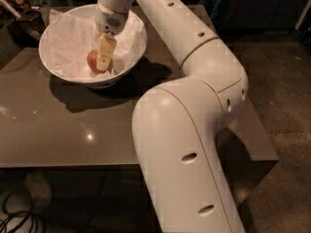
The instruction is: Pick apple from white bowl
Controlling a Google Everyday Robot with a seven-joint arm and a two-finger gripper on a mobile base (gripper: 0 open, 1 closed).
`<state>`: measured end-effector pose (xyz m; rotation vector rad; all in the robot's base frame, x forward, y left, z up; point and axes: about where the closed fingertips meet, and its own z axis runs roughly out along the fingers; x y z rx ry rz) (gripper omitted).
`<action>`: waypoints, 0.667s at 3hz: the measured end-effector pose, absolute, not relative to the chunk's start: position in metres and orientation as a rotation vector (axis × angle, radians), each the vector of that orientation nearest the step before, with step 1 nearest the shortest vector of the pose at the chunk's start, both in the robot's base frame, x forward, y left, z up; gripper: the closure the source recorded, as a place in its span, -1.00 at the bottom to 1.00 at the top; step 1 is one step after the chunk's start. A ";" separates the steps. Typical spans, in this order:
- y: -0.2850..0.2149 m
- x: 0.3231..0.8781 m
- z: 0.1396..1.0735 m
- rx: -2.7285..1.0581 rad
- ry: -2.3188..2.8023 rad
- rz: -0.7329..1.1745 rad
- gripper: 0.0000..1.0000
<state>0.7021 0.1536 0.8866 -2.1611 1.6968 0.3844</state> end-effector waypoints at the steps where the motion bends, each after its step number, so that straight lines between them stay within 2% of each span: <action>1: 0.154 0.702 0.880 -2.161 1.706 0.405 -0.58; 2: 0.155 0.702 0.872 -2.155 1.725 0.432 -0.58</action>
Offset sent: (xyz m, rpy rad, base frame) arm -0.0122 -0.0153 -0.0181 -0.0403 0.1148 0.0031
